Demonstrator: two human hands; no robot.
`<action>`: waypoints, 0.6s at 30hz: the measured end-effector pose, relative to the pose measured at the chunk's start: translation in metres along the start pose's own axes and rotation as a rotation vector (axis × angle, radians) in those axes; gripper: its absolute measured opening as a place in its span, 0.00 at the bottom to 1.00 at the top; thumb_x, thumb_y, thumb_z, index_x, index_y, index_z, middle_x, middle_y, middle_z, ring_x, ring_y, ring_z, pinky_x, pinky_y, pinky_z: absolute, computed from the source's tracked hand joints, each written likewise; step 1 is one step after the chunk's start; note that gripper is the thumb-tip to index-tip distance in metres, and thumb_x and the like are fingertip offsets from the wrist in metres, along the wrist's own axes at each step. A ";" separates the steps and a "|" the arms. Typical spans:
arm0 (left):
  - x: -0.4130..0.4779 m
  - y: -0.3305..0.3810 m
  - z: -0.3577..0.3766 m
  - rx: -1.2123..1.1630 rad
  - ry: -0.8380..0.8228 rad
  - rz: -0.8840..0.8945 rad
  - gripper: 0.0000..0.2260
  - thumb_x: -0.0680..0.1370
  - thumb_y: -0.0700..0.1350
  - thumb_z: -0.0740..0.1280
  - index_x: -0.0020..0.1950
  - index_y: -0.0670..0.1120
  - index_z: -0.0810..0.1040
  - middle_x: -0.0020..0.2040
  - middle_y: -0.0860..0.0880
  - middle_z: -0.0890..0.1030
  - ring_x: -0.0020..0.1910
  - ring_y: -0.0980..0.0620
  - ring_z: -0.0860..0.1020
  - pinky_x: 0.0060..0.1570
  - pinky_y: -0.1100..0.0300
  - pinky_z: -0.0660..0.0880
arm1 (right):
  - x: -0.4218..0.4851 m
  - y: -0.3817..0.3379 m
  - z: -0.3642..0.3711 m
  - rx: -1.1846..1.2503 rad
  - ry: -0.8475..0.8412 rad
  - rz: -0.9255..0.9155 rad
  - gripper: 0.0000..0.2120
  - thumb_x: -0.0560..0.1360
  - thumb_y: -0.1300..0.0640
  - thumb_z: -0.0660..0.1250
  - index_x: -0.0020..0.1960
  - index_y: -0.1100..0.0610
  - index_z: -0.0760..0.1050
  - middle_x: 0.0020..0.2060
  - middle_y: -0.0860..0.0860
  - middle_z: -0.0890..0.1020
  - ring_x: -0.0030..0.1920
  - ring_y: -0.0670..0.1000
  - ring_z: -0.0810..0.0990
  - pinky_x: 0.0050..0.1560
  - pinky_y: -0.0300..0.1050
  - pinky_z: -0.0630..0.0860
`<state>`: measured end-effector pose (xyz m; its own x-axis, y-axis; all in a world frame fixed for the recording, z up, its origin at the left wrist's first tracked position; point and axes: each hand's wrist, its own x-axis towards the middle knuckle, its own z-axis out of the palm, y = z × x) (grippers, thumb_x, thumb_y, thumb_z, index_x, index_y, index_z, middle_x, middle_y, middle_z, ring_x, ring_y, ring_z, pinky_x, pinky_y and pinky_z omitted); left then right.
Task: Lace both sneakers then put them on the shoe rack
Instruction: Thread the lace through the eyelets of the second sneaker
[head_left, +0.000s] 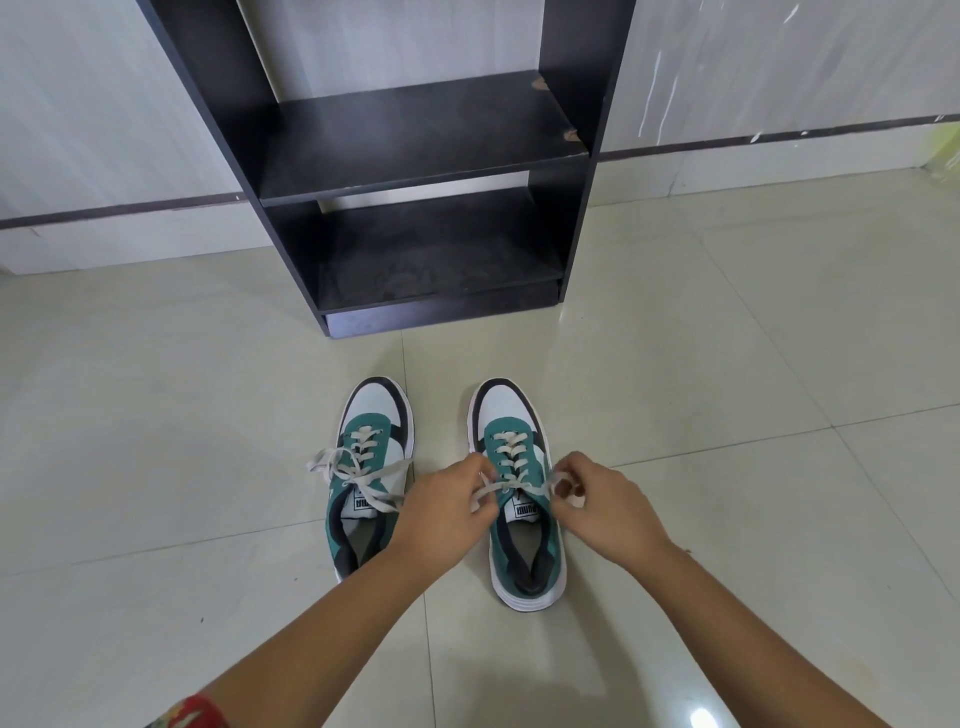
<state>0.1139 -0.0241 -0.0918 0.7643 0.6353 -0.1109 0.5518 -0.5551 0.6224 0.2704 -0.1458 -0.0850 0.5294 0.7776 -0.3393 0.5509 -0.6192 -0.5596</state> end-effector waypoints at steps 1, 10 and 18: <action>0.001 0.000 0.000 -0.001 0.016 0.022 0.06 0.75 0.48 0.65 0.52 0.51 0.76 0.42 0.53 0.81 0.41 0.53 0.78 0.39 0.62 0.71 | 0.000 -0.002 0.002 -0.004 0.017 -0.058 0.12 0.70 0.49 0.64 0.53 0.47 0.74 0.43 0.44 0.81 0.46 0.50 0.79 0.44 0.45 0.73; 0.006 -0.003 0.000 0.047 0.096 0.079 0.08 0.75 0.51 0.66 0.48 0.50 0.82 0.45 0.53 0.84 0.42 0.53 0.80 0.45 0.54 0.76 | 0.002 -0.007 0.007 -0.111 0.084 -0.237 0.06 0.72 0.53 0.67 0.44 0.54 0.79 0.53 0.47 0.81 0.56 0.51 0.77 0.57 0.47 0.71; 0.004 -0.007 0.002 0.106 0.134 0.063 0.07 0.76 0.51 0.66 0.44 0.50 0.79 0.42 0.54 0.82 0.39 0.52 0.78 0.49 0.56 0.72 | 0.001 -0.011 0.003 0.089 0.063 -0.002 0.07 0.70 0.52 0.65 0.38 0.54 0.70 0.43 0.50 0.84 0.40 0.53 0.80 0.43 0.53 0.78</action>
<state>0.1141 -0.0187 -0.0984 0.7508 0.6597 0.0344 0.5420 -0.6450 0.5387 0.2626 -0.1379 -0.0814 0.5696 0.7685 -0.2914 0.4936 -0.6034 -0.6264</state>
